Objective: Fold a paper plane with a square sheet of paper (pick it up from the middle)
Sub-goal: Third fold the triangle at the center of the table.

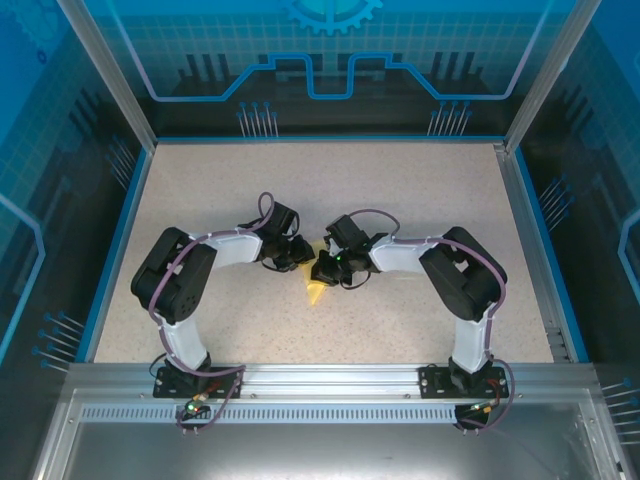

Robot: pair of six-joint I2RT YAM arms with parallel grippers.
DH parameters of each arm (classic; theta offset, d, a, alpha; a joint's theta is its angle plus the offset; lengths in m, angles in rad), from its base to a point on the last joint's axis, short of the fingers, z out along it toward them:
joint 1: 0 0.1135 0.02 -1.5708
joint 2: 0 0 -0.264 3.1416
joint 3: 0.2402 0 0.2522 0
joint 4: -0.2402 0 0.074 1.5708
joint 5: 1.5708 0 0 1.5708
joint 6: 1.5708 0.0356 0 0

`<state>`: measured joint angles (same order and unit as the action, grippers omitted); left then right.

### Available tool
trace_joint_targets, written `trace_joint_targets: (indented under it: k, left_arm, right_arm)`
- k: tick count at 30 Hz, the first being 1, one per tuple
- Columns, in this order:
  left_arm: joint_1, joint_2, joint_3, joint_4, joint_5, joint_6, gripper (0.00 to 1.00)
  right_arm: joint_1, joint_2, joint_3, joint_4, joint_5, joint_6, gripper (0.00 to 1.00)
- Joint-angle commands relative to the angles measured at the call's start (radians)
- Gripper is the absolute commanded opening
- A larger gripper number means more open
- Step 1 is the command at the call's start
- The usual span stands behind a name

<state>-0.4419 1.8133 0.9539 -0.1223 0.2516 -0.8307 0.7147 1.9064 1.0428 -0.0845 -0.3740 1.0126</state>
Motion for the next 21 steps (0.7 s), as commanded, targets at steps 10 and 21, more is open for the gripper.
trace_joint_targets:
  k: [10, 21]
  left_arm:
    - [0.005, 0.018, 0.010, -0.023, 0.007, 0.021, 0.23]
    - [0.005, 0.018, 0.007, -0.020, 0.011, 0.020, 0.23]
  right_arm:
    - [0.012, 0.023, 0.019, 0.018, 0.039, -0.001, 0.06]
    - [0.012, 0.032, 0.025, 0.015, 0.040, -0.007, 0.06]
